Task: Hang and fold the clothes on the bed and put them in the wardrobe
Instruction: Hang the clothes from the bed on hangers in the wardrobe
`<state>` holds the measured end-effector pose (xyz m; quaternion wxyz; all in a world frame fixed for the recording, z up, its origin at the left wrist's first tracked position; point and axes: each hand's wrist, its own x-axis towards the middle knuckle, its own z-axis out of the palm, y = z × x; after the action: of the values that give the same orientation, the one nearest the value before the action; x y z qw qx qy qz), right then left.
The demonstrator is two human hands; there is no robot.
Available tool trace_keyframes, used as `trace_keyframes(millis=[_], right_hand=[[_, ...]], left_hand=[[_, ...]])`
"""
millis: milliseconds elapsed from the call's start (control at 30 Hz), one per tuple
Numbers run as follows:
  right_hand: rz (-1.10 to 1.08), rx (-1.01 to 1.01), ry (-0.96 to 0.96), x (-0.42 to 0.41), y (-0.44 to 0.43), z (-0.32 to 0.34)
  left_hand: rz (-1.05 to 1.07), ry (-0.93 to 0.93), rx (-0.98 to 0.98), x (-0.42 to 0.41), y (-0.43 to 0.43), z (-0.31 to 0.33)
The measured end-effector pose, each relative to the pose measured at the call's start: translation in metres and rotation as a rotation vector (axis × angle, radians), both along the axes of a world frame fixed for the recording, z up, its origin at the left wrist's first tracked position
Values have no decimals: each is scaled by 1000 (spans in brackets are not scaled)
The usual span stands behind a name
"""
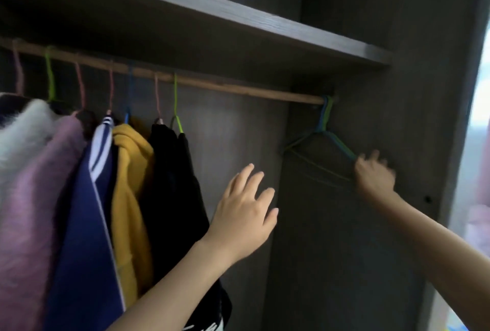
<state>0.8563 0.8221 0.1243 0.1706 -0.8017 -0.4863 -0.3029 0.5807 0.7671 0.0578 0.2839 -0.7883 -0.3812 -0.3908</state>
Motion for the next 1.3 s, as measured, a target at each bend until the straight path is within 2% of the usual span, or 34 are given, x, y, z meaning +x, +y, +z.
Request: trace_keyframes(millis=[100,200,333,467,567,700,800,900,1000,1100,1200,1300], right_hand=[[-5,-83,-49,16,-12,-7],[27,-39,-130,19,-17,-5],[152,192,19,17,-19,1],[211,315,108,10,-16,-1],[217,330,144,7,-16,-4],[222,254,125,-3,-22,-8],[237,231,140,-5,-37,-25],[403,345,145,-4,-69,-54],[446,421,-83,8,-110,-77],[488,322,-332,31,-152,-91],[512,263,-429,62,-192,-113],[471,286,-437,104,-233,-135]], left_hand=[[-47,-26,-67,13,7,-9],[-87,-66,-194,19,19,-18],[-141,-100,-217,24,25,-26],[-159,-121,-190,22,26,-32],[-149,-116,-275,19,27,-38],[-146,-107,-333,17,30,-44],[-169,-189,-366,19,33,-47],[-163,-346,-369,28,34,-48],[-160,-396,-251,47,37,-52],[-89,-428,-148,69,39,-64],[-50,-455,-161,90,37,-81],[-240,-434,-187,119,20,-105]])
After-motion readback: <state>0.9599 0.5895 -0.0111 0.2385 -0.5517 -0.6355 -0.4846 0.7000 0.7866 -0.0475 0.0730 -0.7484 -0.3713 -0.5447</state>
